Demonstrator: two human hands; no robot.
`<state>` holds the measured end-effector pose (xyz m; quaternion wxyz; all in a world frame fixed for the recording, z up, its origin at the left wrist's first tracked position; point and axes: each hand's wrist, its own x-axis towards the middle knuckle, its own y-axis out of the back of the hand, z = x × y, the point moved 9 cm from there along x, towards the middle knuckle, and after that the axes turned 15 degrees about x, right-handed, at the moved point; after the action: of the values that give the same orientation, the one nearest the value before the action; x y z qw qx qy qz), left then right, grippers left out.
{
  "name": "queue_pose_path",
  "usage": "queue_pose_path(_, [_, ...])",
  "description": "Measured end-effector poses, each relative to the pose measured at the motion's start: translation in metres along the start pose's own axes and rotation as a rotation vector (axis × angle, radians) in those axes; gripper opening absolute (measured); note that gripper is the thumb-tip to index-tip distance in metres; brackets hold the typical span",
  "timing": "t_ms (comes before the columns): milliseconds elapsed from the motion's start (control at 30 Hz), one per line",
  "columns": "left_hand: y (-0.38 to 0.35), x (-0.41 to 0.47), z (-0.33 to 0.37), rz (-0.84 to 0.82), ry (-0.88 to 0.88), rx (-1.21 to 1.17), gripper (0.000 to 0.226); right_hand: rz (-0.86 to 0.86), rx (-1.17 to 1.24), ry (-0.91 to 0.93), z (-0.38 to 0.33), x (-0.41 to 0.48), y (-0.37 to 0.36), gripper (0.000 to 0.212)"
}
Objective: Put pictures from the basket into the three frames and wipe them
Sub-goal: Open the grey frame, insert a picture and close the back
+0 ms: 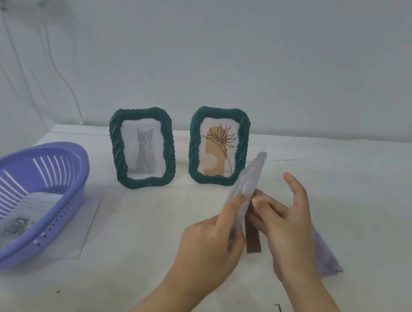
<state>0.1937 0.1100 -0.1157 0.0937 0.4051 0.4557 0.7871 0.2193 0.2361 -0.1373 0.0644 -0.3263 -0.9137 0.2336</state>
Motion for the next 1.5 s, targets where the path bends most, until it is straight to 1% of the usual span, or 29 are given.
queue_pose_path(100, [0.007, 0.001, -0.019, 0.014, 0.104, -0.095, 0.046, -0.01, 0.029, -0.019, -0.005, 0.002, -0.003, 0.046])
queue_pose_path(133, [0.008, 0.001, -0.026, 0.015, 0.139, -0.124, 0.047, 0.0, 0.031, 0.001, -0.009, 0.003, -0.002, 0.042])
queue_pose_path(200, [0.012, 0.001, -0.039, 0.002, 0.209, -0.169, 0.044, 0.032, 0.004, 0.097, -0.021, 0.006, 0.005, 0.034])
queue_pose_path(267, [0.009, -0.003, -0.054, -0.038, 0.321, -0.274, 0.041, 0.089, -0.087, 0.222, -0.028, 0.007, 0.017, 0.033])
queue_pose_path(333, [0.0, -0.011, -0.07, -0.091, 0.493, -0.479, 0.042, 0.12, -0.254, 0.28, -0.022, 0.01, 0.025, 0.035])
queue_pose_path(400, [-0.012, -0.023, -0.083, -0.118, 0.679, -0.686, 0.045, 0.104, -0.363, 0.183, 0.005, 0.015, 0.03, 0.04])
queue_pose_path(467, [-0.022, -0.036, -0.092, -0.105, 0.834, -0.842, 0.044, 0.079, -0.378, 0.048, 0.035, 0.016, 0.034, 0.044])
queue_pose_path(500, [-0.026, -0.042, -0.096, -0.086, 0.891, -0.899, 0.043, 0.065, -0.379, 0.015, 0.046, 0.014, 0.033, 0.045])
queue_pose_path(567, [-0.032, -0.051, -0.099, -0.062, 0.952, -0.969, 0.042, 0.056, -0.38, 0.018, 0.057, 0.01, 0.034, 0.044])
queue_pose_path(633, [-0.035, -0.056, -0.101, -0.078, 0.953, -0.974, 0.041, 0.077, -0.388, 0.063, 0.057, 0.009, 0.037, 0.046])
queue_pose_path(700, [-0.037, -0.059, -0.106, -0.108, 0.927, -0.917, 0.039, 0.084, -0.396, 0.089, 0.055, 0.01, 0.038, 0.051])
queue_pose_path(833, [-0.031, -0.055, -0.122, -0.132, 0.811, -0.661, 0.045, 0.032, -0.447, 0.098, 0.059, 0.013, 0.039, 0.059])
queue_pose_path(900, [-0.029, -0.055, -0.132, -0.145, 0.79, -0.568, 0.048, 0.002, -0.5, 0.111, 0.062, 0.012, 0.037, 0.061])
queue_pose_path(1033, [-0.034, -0.066, -0.145, -0.229, 0.816, -0.52, 0.046, -0.071, -0.679, 0.183, 0.065, 0.003, 0.028, 0.062])
queue_pose_path(1100, [-0.036, -0.072, -0.147, -0.27, 0.809, -0.503, 0.046, -0.109, -0.731, 0.213, 0.069, -0.003, 0.024, 0.063])
queue_pose_path(1200, [-0.04, -0.075, -0.148, -0.282, 0.802, -0.481, 0.043, -0.109, -0.795, 0.27, 0.072, -0.01, 0.024, 0.059])
queue_pose_path(1367, [-0.039, -0.075, -0.148, -0.243, 0.762, -0.416, 0.04, -0.101, -0.951, 0.403, 0.066, -0.02, 0.017, 0.051])
queue_pose_path(1500, [-0.037, -0.075, -0.147, -0.245, 0.724, -0.365, 0.038, -0.074, -1.013, 0.477, 0.059, -0.021, 0.014, 0.045])
